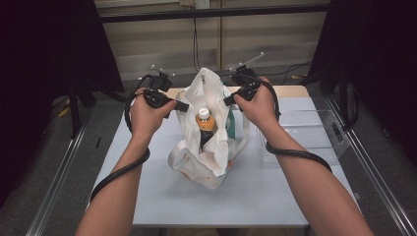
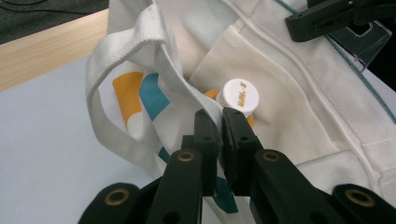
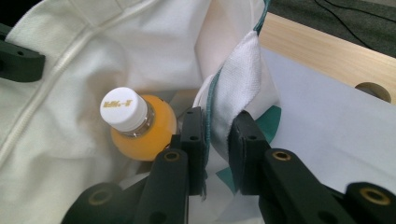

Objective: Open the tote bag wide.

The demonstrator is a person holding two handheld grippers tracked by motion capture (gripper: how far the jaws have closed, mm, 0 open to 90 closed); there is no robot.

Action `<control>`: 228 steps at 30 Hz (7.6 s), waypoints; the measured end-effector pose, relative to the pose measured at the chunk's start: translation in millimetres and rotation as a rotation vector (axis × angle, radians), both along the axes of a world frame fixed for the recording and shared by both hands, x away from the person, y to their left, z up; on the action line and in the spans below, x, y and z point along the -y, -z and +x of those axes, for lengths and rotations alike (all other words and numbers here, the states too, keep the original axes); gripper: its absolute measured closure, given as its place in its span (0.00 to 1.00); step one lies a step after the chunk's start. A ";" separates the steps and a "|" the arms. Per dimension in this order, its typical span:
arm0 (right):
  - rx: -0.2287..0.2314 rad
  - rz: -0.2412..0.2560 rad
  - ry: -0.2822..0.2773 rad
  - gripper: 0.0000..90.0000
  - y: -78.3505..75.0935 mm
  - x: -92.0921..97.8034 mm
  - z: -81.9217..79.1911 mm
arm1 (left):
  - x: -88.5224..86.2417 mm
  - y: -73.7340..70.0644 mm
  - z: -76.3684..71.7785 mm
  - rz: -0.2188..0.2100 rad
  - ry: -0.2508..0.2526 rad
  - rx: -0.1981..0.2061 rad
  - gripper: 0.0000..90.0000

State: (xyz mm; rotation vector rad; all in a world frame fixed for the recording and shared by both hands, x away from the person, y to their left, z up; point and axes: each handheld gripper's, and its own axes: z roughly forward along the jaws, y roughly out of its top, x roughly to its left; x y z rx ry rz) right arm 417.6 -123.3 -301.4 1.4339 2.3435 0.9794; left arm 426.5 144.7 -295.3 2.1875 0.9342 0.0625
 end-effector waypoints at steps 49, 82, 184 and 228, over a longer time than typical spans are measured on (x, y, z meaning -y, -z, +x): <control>-0.046 0.013 0.045 0.85 31.0 29.9 12.6 | -24.3 35.6 17.7 0.075 -0.112 -0.047 0.94; -0.058 0.017 0.073 0.85 48.0 41.6 8.5 | -35.6 61.5 23.6 0.091 -0.164 -0.072 0.94; -0.145 0.007 0.093 0.86 97.2 59.5 4.7 | -36.7 116.6 23.4 0.153 -0.189 -0.140 0.94; -0.078 -0.003 0.106 0.71 75.9 55.7 5.8 | -37.7 68.3 29.2 0.026 -0.235 -0.019 0.44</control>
